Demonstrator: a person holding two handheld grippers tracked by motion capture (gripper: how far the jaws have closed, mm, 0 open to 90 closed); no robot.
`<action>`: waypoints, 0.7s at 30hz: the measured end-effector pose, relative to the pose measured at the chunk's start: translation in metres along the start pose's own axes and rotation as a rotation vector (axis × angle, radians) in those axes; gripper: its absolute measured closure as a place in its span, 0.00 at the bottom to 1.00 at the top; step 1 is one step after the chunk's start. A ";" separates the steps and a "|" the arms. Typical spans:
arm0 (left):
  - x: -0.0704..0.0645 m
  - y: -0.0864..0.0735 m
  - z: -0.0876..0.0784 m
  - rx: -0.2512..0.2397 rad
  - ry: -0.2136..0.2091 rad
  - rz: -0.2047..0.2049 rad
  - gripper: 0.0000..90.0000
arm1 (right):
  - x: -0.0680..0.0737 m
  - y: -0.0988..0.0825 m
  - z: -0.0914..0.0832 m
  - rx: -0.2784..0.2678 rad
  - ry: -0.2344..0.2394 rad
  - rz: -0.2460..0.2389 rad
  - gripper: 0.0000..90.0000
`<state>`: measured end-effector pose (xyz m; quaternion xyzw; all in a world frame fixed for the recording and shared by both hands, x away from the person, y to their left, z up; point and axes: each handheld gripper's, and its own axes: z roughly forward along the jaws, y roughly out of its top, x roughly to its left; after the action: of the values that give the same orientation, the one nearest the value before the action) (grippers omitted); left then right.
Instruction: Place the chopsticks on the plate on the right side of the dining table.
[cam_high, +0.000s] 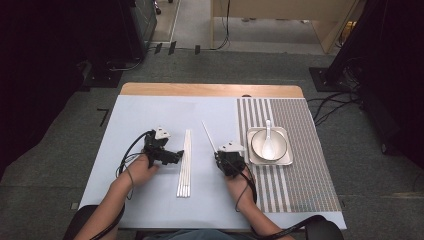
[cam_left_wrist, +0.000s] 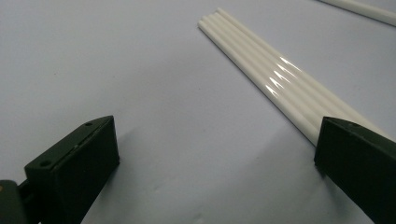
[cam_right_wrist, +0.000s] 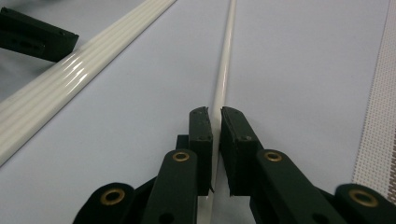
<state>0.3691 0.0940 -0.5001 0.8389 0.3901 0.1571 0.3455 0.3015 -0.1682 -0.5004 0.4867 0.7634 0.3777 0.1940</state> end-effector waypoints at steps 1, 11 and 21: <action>0.000 0.000 0.000 0.000 0.000 0.000 0.00 | -0.002 0.000 0.000 0.000 0.009 0.008 0.93; 0.000 0.000 0.000 0.001 -0.002 0.000 0.00 | -0.016 0.006 0.001 0.008 0.090 0.084 0.95; 0.000 0.000 0.000 0.001 -0.002 0.000 0.00 | -0.025 0.015 -0.002 -0.012 0.117 0.076 0.95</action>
<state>0.3693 0.0941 -0.5000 0.8393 0.3900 0.1561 0.3453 0.3203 -0.1876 -0.4892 0.4912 0.7521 0.4172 0.1377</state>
